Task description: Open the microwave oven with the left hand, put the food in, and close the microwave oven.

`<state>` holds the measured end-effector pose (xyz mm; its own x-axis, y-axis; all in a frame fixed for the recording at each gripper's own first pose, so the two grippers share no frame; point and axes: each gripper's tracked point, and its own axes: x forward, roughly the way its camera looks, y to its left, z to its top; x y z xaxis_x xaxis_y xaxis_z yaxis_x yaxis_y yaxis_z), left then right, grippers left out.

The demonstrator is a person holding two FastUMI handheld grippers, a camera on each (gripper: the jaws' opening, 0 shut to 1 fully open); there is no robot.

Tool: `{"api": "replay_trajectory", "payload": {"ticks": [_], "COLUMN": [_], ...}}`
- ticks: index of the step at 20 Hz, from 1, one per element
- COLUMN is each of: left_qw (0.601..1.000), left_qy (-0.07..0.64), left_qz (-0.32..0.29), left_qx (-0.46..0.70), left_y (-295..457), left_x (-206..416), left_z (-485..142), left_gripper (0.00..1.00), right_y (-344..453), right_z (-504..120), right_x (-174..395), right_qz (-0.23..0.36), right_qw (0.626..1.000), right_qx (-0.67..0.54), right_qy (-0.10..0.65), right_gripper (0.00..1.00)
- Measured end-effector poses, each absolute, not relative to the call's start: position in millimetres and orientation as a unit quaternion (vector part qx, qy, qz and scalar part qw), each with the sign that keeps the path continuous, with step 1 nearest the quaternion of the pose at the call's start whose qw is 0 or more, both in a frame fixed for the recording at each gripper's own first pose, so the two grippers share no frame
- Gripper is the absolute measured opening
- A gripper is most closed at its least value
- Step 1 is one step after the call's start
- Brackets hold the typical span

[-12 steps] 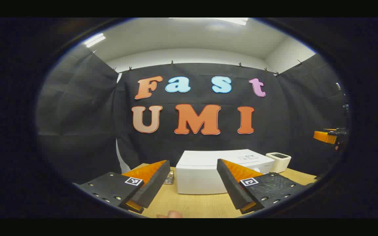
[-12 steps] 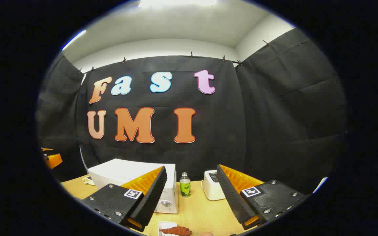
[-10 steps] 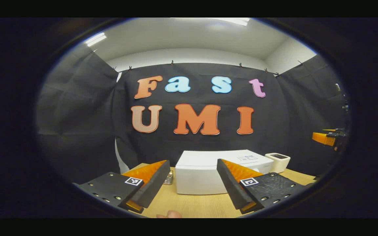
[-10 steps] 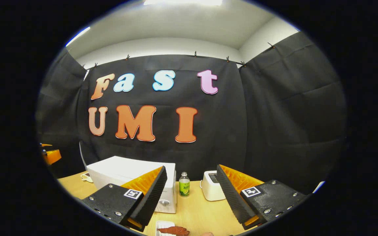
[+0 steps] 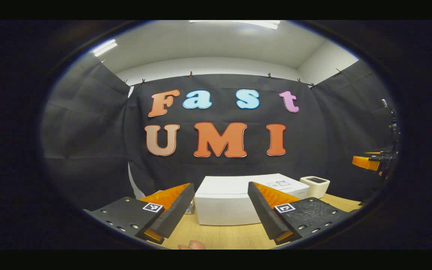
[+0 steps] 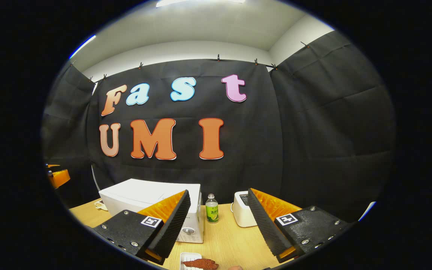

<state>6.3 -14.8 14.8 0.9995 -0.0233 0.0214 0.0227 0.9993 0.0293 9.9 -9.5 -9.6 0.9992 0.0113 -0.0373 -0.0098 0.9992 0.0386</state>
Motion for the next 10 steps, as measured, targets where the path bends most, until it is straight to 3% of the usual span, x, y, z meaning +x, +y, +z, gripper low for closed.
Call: {"api": "replay_trajectory", "payload": {"ticks": [10], "left_qw": [0.999], "left_qy": [-0.012], "left_qz": [-0.036], "left_qx": [-0.002], "left_y": [-27.9], "left_x": [4.4], "left_z": [13.9], "left_gripper": [0.92], "right_y": [-11.3], "right_z": [-11.3], "right_x": [8.5], "right_qz": [0.004], "right_qw": [1.0], "right_qx": [0.012], "right_qy": [0.021], "right_gripper": [0.95]}}
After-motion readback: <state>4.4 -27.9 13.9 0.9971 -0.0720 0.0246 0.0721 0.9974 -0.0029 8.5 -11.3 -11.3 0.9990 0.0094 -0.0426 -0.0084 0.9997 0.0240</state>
